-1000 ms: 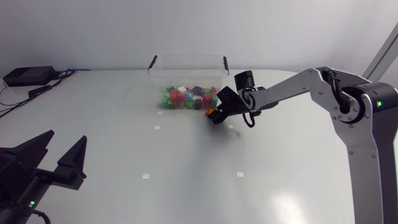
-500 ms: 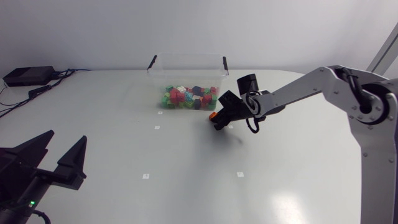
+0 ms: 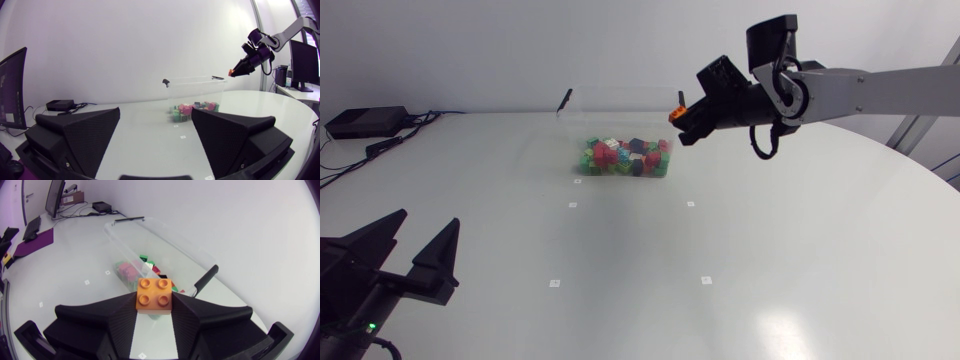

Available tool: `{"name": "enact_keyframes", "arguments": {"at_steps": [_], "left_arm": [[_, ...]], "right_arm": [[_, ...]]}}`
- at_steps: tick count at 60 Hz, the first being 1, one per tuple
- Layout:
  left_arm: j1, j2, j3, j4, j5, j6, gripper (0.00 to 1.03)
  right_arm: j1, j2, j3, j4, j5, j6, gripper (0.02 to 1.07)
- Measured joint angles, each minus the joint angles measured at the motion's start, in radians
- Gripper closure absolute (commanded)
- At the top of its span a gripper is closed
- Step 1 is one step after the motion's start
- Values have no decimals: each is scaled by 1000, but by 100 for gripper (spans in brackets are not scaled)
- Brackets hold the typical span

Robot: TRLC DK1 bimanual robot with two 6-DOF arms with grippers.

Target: Place the duplo bricks in the container

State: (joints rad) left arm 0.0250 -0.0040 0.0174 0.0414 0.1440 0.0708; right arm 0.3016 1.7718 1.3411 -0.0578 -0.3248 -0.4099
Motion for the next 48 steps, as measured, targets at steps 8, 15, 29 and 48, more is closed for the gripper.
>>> {"name": "enact_keyframes", "arguments": {"at_steps": [8, 15, 29, 48], "left_arm": [[0, 0, 0, 0, 0, 0, 4], [0, 0, 0, 0, 0, 0, 4], [0, 0, 0, 0, 0, 0, 4], [0, 0, 0, 0, 0, 0, 4]], "right_arm": [[53, 29, 102, -37, 42, 38, 80], [92, 84, 184, -52, 69, 70, 80], [105, 181, 309, -58, 95, 120, 80], [106, 315, 427, -68, 111, 149, 80]]}}
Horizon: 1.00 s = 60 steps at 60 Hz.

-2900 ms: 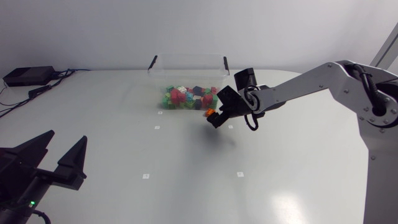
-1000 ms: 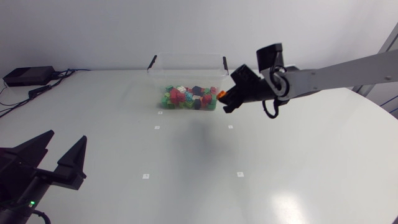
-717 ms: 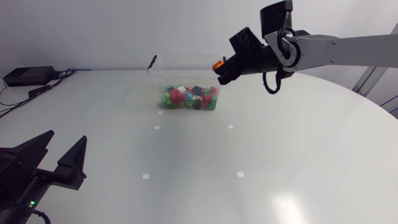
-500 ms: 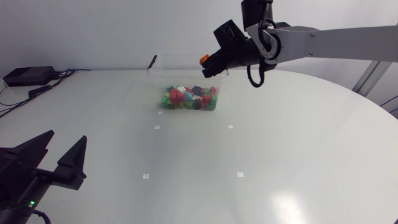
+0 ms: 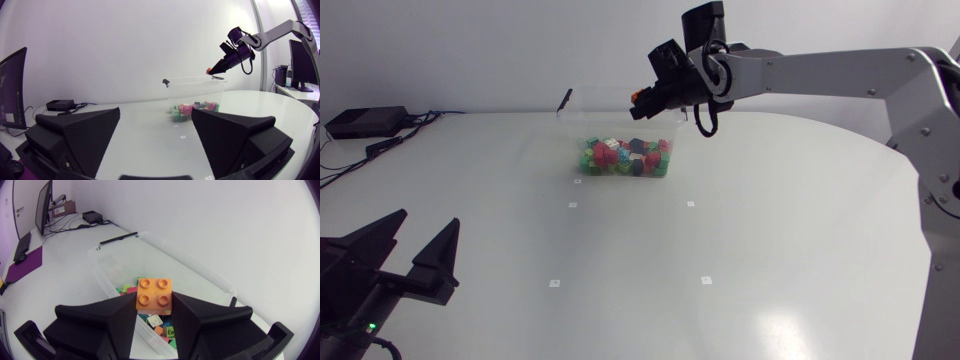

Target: Place the duplo bricks in the container

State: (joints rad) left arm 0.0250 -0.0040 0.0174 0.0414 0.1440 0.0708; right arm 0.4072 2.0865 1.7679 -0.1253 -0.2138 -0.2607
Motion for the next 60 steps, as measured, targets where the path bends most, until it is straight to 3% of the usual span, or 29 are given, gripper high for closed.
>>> {"name": "enact_keyframes", "arguments": {"at_steps": [13, 17, 22, 25, 27, 43, 60], "left_arm": [[0, 0, 0, 0, 0, 0, 4], [0, 0, 0, 0, 0, 0, 4], [0, 0, 0, 0, 0, 0, 4], [0, 0, 0, 0, 0, 0, 4], [0, 0, 0, 0, 0, 0, 4], [0, 0, 0, 0, 0, 0, 4], [0, 0, 0, 0, 0, 0, 4]], "right_arm": [[-3, 68, 77, -6, 4, 0, 79], [-4, 78, 95, -7, 7, 0, 61], [-4, 92, 124, -11, 10, 0, 25], [-4, 95, 132, -15, 10, 0, 11], [-4, 97, 136, -22, 10, 0, 7], [-10, 63, 95, -30, 10, 0, 7], [-118, -257, -132, -24, 10, -1, 7]]}}
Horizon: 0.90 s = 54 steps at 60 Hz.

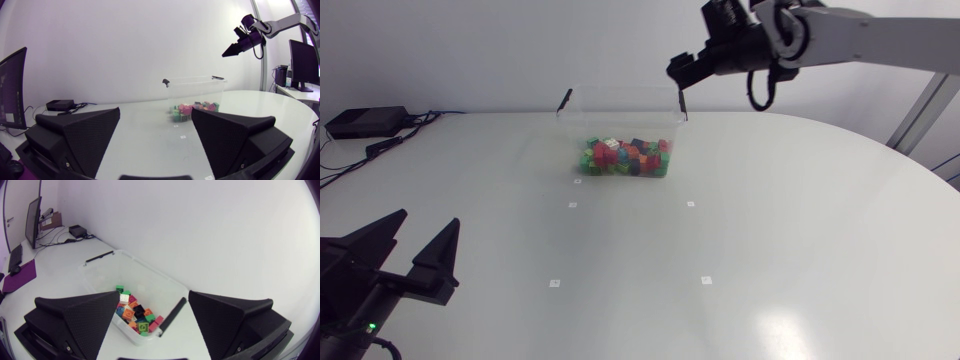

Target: Place the duplo bricks in the container

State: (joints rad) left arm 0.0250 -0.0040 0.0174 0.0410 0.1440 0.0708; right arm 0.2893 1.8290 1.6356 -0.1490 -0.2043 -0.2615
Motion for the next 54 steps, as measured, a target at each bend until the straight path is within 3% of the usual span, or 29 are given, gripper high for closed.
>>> {"name": "enact_keyframes", "arguments": {"at_steps": [26, 54], "left_arm": [[0, 0, 0, 0, 0, 0, 4], [0, 0, 0, -6, 0, 0, 4]], "right_arm": [[-220, -410, -476, 162, 76, -8, 7], [-332, -857, -893, 235, 144, -31, 7]]}}
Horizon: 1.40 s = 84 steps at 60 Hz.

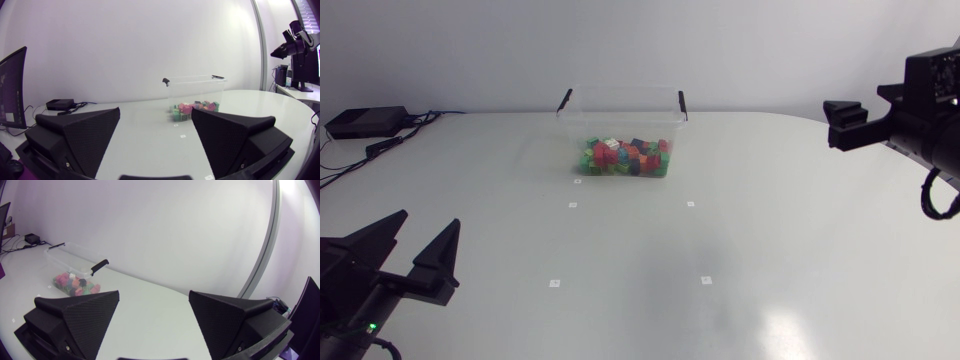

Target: Place the duplo bricks in the container

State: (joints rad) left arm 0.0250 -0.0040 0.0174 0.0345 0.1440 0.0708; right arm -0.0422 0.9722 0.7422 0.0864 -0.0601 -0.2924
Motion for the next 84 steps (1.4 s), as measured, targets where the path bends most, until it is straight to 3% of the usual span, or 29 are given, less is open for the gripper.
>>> {"name": "enact_keyframes", "arguments": {"at_steps": [34, 84], "left_arm": [[0, 0, 0, 0, -2, 0, 4], [-15, 0, 0, -31, -127, -42, 4]], "right_arm": [[-40, -459, -353, -60, 36, -2, 7], [29, -920, -687, -80, 51, 235, 7]]}}
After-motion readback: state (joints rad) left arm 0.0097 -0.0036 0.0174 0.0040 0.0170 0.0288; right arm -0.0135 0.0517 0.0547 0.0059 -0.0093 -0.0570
